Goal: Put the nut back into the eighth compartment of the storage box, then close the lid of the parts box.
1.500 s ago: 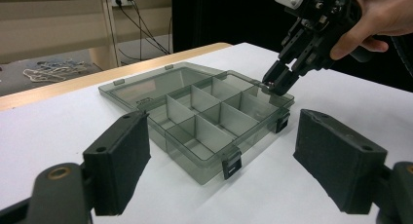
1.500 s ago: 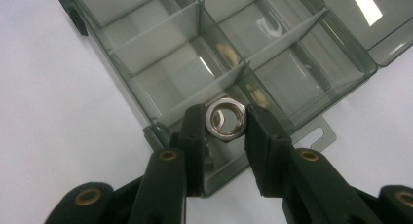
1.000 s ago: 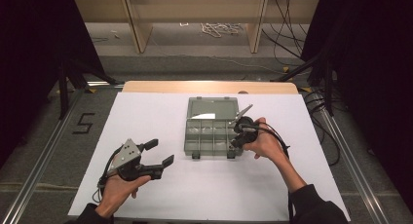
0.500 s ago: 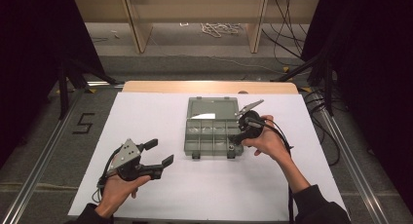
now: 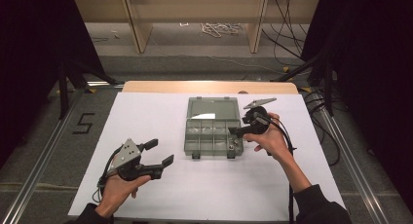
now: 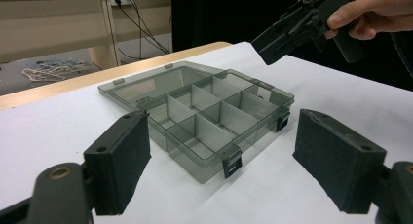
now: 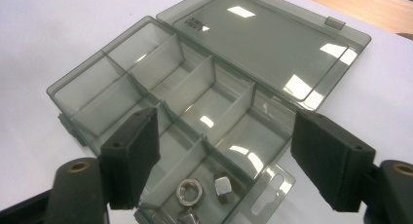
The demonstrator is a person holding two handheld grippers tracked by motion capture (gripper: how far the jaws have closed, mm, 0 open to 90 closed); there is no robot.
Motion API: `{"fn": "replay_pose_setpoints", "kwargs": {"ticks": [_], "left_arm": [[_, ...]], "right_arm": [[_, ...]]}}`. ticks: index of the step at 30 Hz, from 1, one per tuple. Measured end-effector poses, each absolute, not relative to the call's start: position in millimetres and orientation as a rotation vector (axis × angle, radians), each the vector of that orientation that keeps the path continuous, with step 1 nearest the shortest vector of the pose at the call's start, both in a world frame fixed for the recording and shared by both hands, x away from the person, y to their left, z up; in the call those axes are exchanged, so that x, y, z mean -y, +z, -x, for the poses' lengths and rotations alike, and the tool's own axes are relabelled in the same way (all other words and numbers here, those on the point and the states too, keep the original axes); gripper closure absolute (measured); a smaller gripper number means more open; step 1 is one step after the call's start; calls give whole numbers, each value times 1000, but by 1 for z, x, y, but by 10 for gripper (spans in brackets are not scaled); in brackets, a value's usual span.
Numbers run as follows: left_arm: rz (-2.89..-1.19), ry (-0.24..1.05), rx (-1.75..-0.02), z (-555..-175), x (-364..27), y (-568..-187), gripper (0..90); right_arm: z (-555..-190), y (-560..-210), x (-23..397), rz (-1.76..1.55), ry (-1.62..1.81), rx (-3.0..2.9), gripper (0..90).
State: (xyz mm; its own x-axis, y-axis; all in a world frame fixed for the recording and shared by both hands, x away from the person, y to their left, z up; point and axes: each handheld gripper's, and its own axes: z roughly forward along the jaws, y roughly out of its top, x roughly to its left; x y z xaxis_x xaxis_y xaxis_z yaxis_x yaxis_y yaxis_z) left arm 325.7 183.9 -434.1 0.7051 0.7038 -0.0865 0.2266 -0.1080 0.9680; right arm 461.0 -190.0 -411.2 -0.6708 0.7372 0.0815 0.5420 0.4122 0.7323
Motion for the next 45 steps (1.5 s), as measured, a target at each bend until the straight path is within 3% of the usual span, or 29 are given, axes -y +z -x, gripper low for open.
{"fn": "replay_pose_setpoints", "kwargs": {"ticks": [10,26,45], "left_arm": [[-1684,488,-750,-326,-184,-434,204],[-1680,455,-776,-333,-179,-436,204],[-1787,438,-831,-373,-152,-443,265]], "right_arm": [[-466,-411,199,-1188,1106,-2364,218],[-477,-412,210,-1270,1088,-2342,231],[-509,-423,215,-1338,1100,-2307,252]]}}
